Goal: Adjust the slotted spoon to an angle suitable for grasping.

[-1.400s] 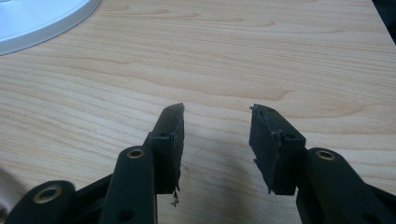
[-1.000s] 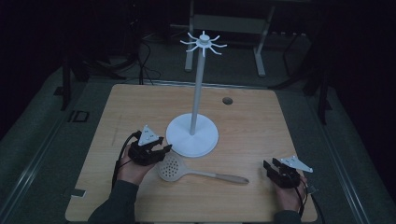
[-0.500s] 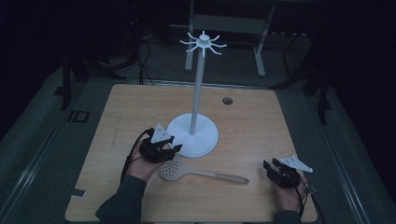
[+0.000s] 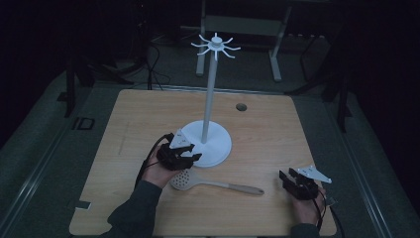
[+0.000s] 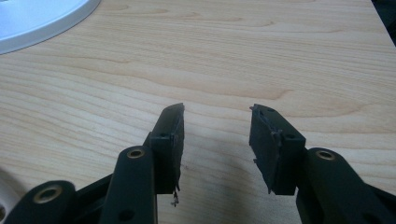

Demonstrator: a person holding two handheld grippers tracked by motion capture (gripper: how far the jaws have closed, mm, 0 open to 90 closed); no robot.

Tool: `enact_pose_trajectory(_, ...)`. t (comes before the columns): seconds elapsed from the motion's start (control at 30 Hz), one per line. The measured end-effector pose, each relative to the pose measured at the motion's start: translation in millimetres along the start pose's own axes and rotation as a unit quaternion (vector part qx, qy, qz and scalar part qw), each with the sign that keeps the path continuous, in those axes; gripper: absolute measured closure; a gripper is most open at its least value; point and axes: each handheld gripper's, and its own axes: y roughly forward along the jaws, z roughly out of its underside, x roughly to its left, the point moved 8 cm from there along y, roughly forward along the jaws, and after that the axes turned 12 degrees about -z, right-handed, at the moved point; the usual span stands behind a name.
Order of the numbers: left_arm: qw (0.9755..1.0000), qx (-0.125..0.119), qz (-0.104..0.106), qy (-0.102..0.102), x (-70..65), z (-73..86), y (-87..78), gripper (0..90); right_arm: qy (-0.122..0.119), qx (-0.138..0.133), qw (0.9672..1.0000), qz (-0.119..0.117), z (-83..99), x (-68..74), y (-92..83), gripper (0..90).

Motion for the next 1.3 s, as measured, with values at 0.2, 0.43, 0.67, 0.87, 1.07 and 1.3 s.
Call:
enact_pose_trajectory(0.2,0.9998,0.006,0.016,0.012,-6.9,-3.6,6.5,55.8,0.0,0.001,1.0,0.0,0.1,0.1,0.0,54.6)
enact_pose_trajectory(0.43,0.9992,0.017,0.028,0.021,-14.4,-6.2,16.0,55.9,-0.001,0.001,1.0,-0.001,0.1,0.2,0.1,54.4)
enact_pose_trajectory(0.67,0.9982,0.027,0.04,0.035,-22.6,-7.0,23.8,55.9,-0.001,0.001,1.0,-0.001,0.0,0.1,0.1,54.2)
enact_pose_trajectory(0.87,0.9963,0.039,0.055,0.054,-33.2,-2.4,33.2,56.1,0.0,0.001,1.0,-0.001,0.2,0.0,0.0,54.2)
enact_pose_trajectory(1.07,0.9944,0.048,0.069,0.063,-44.2,0.9,38.8,57.2,0.001,0.0,1.0,0.0,0.1,-0.1,-0.1,54.2)
enact_pose_trajectory(1.3,0.9898,0.066,0.09,0.09,-60.0,4.5,44.6,57.8,0.002,0.001,1.0,0.0,0.3,-0.6,-0.4,54.2)
